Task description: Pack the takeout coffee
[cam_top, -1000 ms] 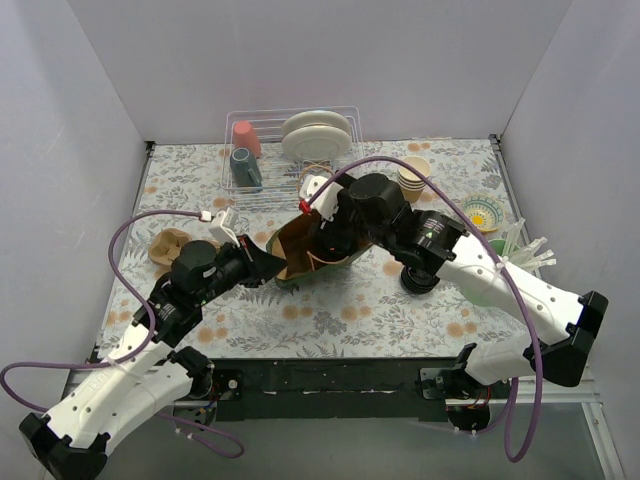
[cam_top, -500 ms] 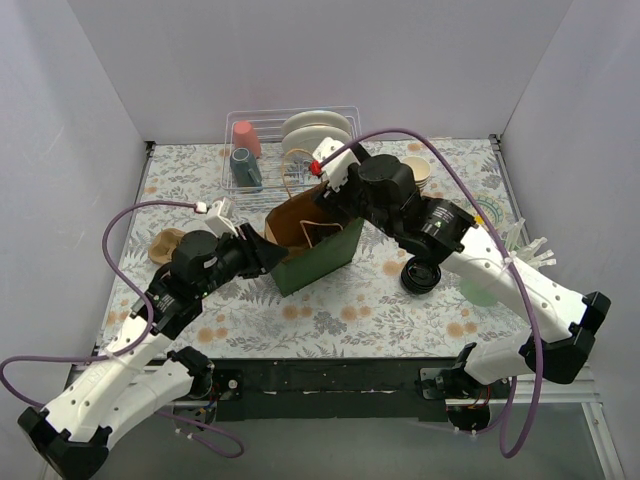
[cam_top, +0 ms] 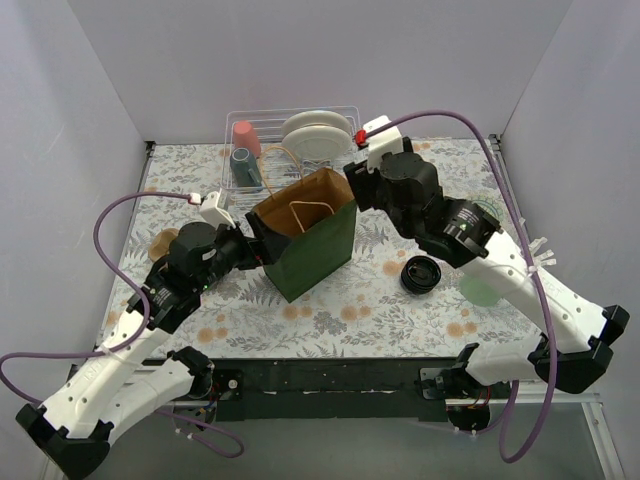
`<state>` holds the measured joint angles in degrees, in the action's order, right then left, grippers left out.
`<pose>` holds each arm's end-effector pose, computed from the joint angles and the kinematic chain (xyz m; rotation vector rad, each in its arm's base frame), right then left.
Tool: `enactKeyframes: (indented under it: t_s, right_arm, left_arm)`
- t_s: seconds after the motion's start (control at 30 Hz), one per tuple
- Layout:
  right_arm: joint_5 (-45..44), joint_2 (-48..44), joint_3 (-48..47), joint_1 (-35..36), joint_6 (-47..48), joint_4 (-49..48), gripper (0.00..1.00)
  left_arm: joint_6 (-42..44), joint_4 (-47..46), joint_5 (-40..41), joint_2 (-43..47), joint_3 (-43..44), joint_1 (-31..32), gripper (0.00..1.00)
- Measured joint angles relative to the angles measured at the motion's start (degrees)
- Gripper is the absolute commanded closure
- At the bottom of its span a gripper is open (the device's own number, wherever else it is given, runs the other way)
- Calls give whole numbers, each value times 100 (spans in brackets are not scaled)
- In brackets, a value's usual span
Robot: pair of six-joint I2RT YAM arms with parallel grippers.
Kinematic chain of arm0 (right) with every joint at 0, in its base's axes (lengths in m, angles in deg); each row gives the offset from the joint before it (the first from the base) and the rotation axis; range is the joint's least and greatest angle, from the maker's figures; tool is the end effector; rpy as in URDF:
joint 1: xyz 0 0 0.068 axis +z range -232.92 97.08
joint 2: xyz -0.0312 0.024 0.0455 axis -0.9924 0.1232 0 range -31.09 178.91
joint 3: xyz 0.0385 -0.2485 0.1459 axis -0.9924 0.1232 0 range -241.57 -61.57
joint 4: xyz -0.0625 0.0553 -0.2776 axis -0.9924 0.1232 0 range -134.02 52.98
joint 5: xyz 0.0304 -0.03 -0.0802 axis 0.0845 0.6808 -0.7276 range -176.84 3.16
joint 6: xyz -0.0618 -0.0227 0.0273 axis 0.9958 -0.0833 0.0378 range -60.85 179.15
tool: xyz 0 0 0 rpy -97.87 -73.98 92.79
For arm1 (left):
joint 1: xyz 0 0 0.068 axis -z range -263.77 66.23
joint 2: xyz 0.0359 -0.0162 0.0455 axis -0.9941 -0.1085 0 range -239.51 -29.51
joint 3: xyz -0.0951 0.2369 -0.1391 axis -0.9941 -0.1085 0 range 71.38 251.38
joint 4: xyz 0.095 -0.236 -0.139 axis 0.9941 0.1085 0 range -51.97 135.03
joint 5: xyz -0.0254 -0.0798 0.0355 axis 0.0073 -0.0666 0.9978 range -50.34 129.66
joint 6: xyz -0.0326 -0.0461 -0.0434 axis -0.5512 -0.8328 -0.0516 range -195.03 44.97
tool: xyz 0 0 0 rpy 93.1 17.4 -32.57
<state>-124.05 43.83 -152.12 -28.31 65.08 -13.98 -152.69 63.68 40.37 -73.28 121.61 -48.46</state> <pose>0.2096 0.2340 0.4881 -0.4774 1.7048 0.0221 0.1701 -0.1196 0.3559 -0.7810 1.9904 -1.2597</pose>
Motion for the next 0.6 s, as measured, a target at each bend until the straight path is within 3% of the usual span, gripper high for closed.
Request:
enactKeyframes:
  t_s: [0.27,0.43,0.6]
  right_arm:
    - [-505,-127,-9,-1099,-1281,1209,30]
    - [-509,-227,9,-2422,-1875,1989,29]
    - [-435,-649,485,-3932,-1923,2238,38]
  left_arm:
    - [245,136,129,109,52,0,2]
    - [315,197,245,173,234,0,2]
    - [455,348,442,179,570,0,2]
